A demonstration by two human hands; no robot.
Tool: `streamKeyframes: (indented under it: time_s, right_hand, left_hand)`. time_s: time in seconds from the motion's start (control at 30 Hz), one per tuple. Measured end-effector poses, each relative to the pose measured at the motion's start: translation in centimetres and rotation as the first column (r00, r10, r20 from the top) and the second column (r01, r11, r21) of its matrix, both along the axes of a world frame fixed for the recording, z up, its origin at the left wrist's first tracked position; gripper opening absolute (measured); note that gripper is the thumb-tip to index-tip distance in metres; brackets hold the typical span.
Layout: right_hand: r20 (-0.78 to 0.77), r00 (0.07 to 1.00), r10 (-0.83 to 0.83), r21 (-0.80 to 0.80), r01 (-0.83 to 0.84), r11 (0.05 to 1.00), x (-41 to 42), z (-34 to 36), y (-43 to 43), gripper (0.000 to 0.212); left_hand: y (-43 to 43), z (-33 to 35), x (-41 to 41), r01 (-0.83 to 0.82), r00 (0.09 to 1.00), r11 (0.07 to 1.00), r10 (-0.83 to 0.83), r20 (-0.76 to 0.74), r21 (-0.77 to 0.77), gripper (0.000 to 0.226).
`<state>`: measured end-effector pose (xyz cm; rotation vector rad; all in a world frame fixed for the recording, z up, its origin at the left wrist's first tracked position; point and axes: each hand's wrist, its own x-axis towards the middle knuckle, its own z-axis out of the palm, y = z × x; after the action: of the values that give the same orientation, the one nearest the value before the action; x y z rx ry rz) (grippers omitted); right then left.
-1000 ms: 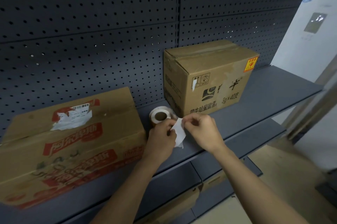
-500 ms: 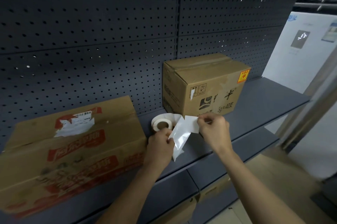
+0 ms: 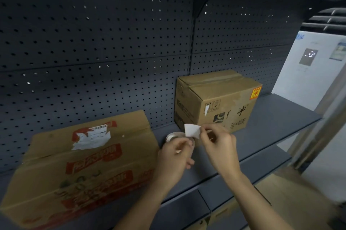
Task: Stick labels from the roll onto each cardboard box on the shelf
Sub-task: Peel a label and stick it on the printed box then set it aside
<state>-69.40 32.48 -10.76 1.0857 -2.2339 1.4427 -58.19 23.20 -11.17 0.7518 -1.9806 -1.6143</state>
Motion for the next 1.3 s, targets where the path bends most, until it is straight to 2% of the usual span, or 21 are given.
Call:
streamKeyframes:
  time_s: [0.07,0.2,0.3,0.5,0.6,0.67,0.8,0.87,0.93,1.03,1.3]
  right_hand:
    - [-0.109,0.993,0.052,-0.006,-0.053,0.999,1.4,0.2,-0.6,0.006]
    - [-0.295,0.943,0.157,0.026,-0.156,0.987,3.5,0.3,-1.7,0.015]
    - [-0.361,0.905,0.224,0.053,-0.220,0.974,4.7,0.2,-2.2,0.018]
    - [-0.412,0.868,0.276,0.100,-0.258,0.961,6.2,-0.7,-3.2,0.018]
    - [-0.325,0.868,0.375,0.125,-0.353,0.927,6.7,-1.1,-3.3,0.018]
    - [-0.199,0.889,0.412,0.079,-0.404,0.911,7.1,-1.0,-3.1,0.022]
    - [0.103,0.932,0.348,-0.095,-0.339,0.936,7.4,-0.8,-3.1,0.006]
    - [0.310,0.886,0.345,-0.162,-0.308,0.937,7.3,-0.8,-3.3,0.007]
    - [0.461,0.782,0.420,-0.253,-0.338,0.907,7.4,-0.7,-3.3,0.003]
    - [0.518,0.720,0.462,-0.294,-0.357,0.887,7.7,-0.9,-3.1,0.005]
    - [0.523,0.716,0.462,-0.280,-0.368,0.887,7.9,-1.7,-2.8,0.007]
  left_hand:
    - [-0.1,1.8,0.9,-0.019,0.993,0.977,0.043,-0.112,0.210,0.017]
    - [-1.7,3.4,2.7,-0.074,0.964,0.935,0.156,-0.215,0.348,0.026]
    - [-3.0,3.5,4.0,-0.085,0.961,0.942,0.164,-0.222,0.324,0.023]
    - [-4.9,2.7,6.3,-0.136,0.974,0.986,0.151,-0.168,0.099,0.014]
    - [-5.4,2.0,7.3,-0.151,0.981,0.987,0.143,-0.131,-0.057,0.023]
    - [-5.5,1.7,8.0,-0.138,0.985,0.984,0.125,-0.117,-0.115,0.027]
    - [-5.5,1.4,9.0,-0.137,0.987,0.977,0.121,-0.105,-0.166,0.026]
    - [-5.5,1.1,9.3,-0.135,0.988,0.971,0.116,-0.102,-0.196,0.024]
    - [-5.4,0.9,9.6,-0.121,0.991,0.970,0.105,-0.087,-0.210,0.023]
    - [-5.0,0.7,9.8,-0.106,0.993,0.970,0.094,-0.064,-0.219,0.021]
    - [-4.3,0.3,10.4,-0.100,0.994,0.942,0.106,0.001,-0.321,0.020]
